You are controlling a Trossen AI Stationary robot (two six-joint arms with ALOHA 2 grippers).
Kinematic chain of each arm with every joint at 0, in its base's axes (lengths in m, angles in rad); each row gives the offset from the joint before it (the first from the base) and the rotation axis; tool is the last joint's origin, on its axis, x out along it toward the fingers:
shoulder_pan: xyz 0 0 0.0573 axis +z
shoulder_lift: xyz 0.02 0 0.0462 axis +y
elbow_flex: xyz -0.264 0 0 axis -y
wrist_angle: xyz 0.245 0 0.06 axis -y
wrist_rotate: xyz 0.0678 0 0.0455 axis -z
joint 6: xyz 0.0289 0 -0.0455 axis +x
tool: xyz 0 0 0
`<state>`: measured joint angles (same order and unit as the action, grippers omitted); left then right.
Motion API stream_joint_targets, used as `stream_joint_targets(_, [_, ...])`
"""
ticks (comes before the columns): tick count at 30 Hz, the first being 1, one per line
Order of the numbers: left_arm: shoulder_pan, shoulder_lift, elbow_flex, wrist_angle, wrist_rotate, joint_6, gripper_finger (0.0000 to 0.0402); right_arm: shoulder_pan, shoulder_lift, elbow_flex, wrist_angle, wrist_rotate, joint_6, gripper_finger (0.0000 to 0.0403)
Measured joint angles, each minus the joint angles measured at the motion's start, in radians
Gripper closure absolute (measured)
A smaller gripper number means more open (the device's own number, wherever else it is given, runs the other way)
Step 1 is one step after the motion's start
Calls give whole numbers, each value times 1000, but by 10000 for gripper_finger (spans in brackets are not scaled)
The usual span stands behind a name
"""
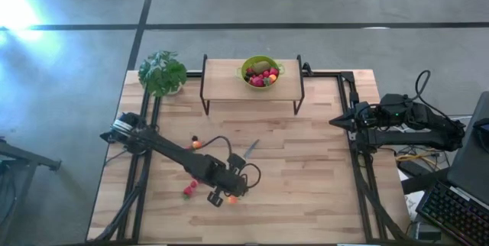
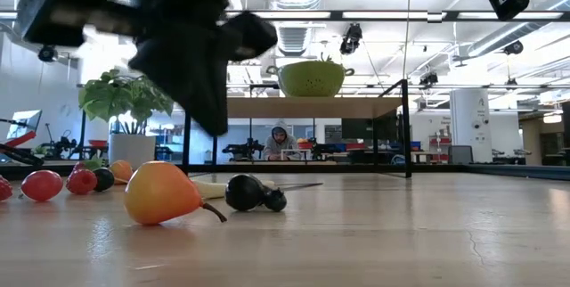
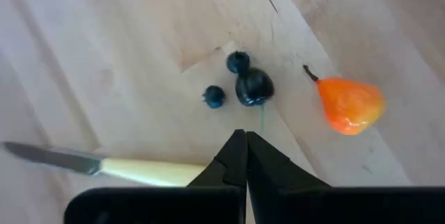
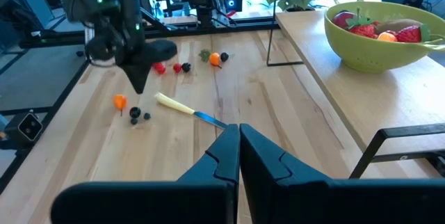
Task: Pick & Place Fruit
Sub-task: Put the black cherry into the strainer bowl
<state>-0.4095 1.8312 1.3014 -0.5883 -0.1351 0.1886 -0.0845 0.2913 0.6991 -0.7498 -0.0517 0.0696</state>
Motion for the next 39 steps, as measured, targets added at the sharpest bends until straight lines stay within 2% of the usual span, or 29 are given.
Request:
stream_joint_targets(4, [2, -41, 1, -16, -25, -1, 401, 0, 0, 0, 0, 0, 0, 394])
stream_joint_targets(7, [5, -63, 1, -29, -6, -8, 400, 0, 0, 0, 0, 0, 0, 394])
stream_joint_targets(11, [5, -66, 1, -4, -5, -40, 383, 0, 0, 0, 0, 0, 0, 394])
stream_joint_targets(21, [7, 1, 1, 92, -5, 12, 254, 0, 0, 0, 0, 0, 0, 394])
stream_joint_targets(25, [7, 34, 1, 119, -4, -6, 223, 0, 0, 0, 0, 0, 0, 394])
stream_joint_targets(39, [6, 110, 1, 153, 17, 20, 220, 0, 0, 0, 0, 0, 0, 394])
